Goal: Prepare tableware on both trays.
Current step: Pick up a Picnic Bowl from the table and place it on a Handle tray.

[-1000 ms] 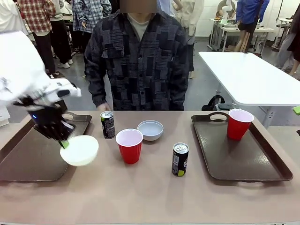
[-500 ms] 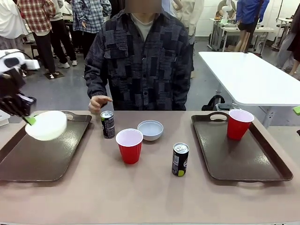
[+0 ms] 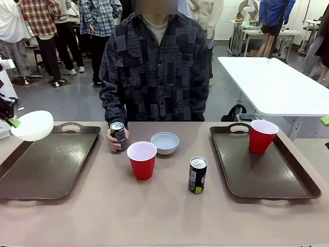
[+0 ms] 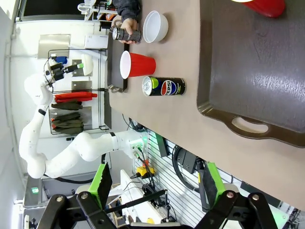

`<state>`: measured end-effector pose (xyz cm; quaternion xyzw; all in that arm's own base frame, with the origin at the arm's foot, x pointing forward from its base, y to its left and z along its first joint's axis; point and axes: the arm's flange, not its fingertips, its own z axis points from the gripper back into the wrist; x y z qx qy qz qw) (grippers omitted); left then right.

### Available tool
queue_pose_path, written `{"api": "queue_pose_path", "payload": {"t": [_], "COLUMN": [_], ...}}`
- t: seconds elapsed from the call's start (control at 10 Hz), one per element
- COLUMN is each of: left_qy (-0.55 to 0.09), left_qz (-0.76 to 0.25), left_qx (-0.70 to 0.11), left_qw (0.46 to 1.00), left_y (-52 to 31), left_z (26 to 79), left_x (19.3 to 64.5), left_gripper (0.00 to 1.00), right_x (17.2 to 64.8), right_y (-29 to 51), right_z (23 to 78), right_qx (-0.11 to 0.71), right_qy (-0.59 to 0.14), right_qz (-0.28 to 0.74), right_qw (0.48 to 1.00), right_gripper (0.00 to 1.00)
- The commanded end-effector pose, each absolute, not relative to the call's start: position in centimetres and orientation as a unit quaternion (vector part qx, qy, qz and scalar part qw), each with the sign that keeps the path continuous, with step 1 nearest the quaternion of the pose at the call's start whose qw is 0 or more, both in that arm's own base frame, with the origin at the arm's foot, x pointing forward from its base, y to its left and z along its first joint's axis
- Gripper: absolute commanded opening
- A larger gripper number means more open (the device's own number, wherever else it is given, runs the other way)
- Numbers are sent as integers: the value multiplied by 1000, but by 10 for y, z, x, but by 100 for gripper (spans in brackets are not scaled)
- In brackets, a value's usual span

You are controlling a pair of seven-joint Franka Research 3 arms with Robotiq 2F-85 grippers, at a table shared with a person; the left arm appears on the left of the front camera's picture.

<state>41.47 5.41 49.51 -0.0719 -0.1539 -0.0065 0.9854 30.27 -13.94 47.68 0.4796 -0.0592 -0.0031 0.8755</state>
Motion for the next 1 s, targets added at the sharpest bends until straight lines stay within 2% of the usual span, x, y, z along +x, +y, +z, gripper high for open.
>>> {"api": "queue_pose_path", "payload": {"t": [0.0,0.3,0.5,0.7,0.9], "left_qy": [-173,-203,-200,-158,-158], "left_qz": [31,52,49,-23,-35], "left_qx": [-45,-11,-3,15,22], "left_qw": [983,978,979,987,987], "left_y": [59,66,70,72,78], "left_z": [488,483,477,478,473], "left_x": [430,432,422,338,298], "left_gripper": [0,0,0,0,0], "right_x": [303,303,303,303,303], "right_y": [-139,-139,-139,-139,-139], "right_z": [478,478,478,478,478], "right_qx": [485,485,485,485,485], "right_qy": [-62,-62,-62,-62,-62], "right_qz": [1,1,1,1,1], "right_qw": [872,872,872,872,872], "right_gripper": [100,100,100,100,100]}}
